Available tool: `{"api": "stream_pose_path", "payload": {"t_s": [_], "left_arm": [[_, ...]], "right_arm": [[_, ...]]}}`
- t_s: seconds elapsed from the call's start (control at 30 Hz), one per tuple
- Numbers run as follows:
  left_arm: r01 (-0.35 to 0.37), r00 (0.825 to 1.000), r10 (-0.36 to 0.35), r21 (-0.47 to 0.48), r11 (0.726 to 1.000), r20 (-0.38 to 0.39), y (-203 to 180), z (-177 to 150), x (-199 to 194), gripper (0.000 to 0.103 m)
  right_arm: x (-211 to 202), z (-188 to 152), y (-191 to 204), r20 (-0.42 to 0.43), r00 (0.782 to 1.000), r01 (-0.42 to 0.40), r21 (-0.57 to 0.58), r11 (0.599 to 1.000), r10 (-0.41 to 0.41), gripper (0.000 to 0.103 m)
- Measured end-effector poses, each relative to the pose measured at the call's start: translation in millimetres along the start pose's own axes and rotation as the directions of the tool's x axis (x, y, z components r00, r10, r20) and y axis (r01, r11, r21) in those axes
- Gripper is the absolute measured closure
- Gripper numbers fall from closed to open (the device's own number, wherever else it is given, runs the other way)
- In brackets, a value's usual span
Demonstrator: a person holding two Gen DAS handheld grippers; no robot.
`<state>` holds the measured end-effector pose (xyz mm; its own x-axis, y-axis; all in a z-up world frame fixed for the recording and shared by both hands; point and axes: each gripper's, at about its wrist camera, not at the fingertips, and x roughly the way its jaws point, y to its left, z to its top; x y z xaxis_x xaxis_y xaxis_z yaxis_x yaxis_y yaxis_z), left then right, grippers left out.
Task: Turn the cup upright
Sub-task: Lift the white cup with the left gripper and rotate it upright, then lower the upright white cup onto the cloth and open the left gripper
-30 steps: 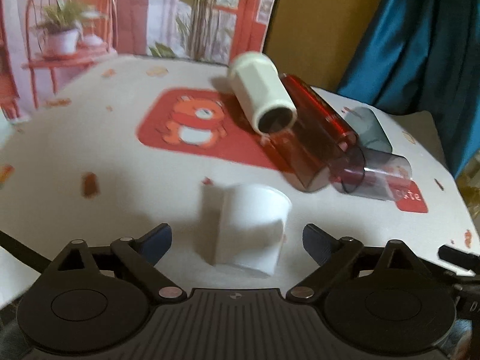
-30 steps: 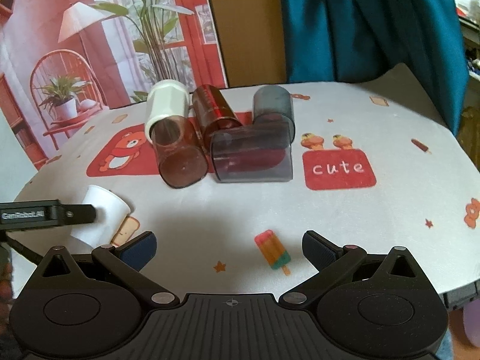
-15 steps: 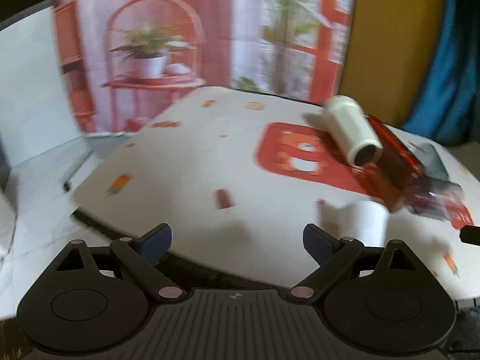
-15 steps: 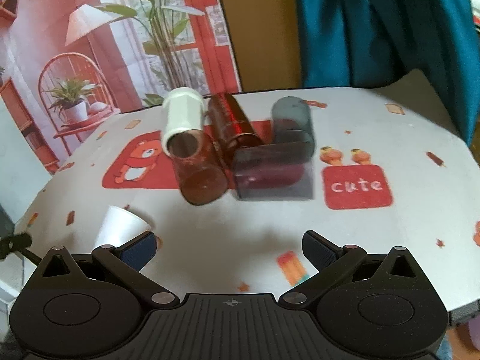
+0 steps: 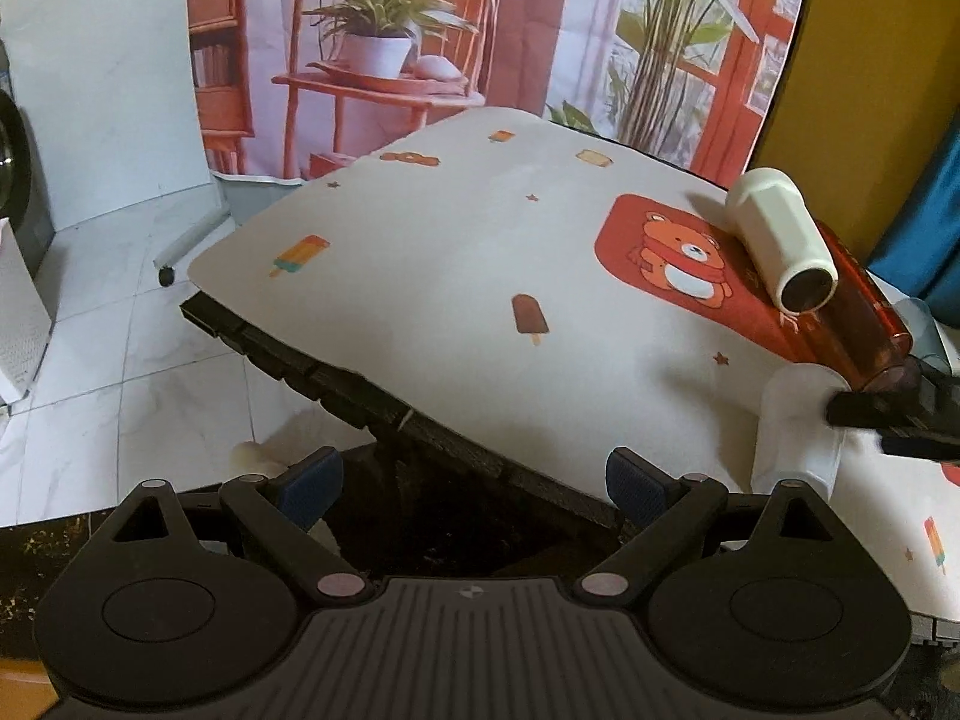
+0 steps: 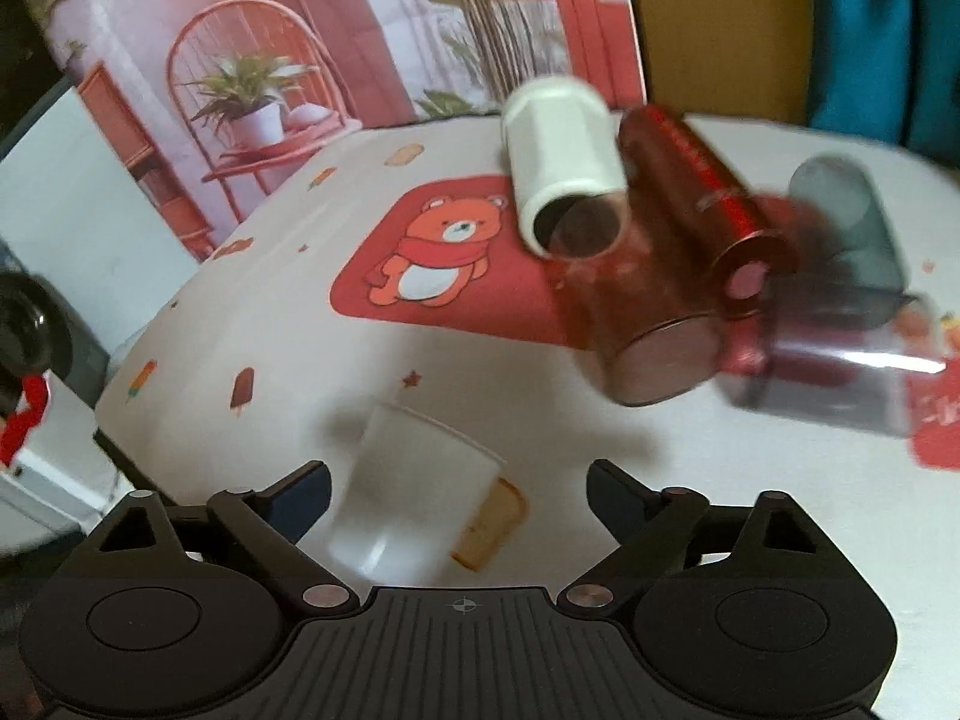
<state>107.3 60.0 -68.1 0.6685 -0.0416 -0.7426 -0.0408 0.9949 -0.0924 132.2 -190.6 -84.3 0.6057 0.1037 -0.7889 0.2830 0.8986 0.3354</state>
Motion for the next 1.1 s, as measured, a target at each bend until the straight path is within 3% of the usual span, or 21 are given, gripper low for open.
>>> {"api": "stream_pose_path", "payload": {"t_s": [0.17, 0.27, 0.53, 0.7, 0.93, 1.1], "left_arm": [[0.018, 1.000, -0.018, 0.026, 0.999, 0.004, 2, -18, -3, 0.007], [0.022, 1.000, -0.022, 0.027, 0.999, -0.019, 2, -20, 2, 0.007], [0.058, 0.998, -0.059, -0.016, 0.998, -0.019, 5, -20, 3, 0.007], [0.063, 0.998, -0.063, 0.014, 0.998, -0.010, -4, -22, 1, 0.007], [0.087, 0.996, -0.088, 0.051, 0.995, 0.009, -10, -21, -3, 0.007], [0.064, 0.998, -0.066, 0.108, 0.992, 0.015, -19, -23, -4, 0.007]], "right_arm": [[27, 4, -15, -0.057, 0.997, -0.033, 0.179, 0.983, 0.044, 0.024], [27, 1, -19, -0.036, 0.995, -0.083, 0.192, 0.978, 0.092, 0.041], [-14, -18, -16, 0.045, 0.998, -0.036, -0.015, 0.999, 0.037, 0.042], [-34, -26, 0, 0.216, 0.974, 0.115, -0.225, 0.967, -0.066, 0.043], [-21, -20, 5, 0.278, 0.958, 0.161, -0.309, 0.937, -0.073, 0.043], [-7, -22, 7, 0.249, 0.966, 0.148, -0.315, 0.937, -0.069, 0.043]]}}
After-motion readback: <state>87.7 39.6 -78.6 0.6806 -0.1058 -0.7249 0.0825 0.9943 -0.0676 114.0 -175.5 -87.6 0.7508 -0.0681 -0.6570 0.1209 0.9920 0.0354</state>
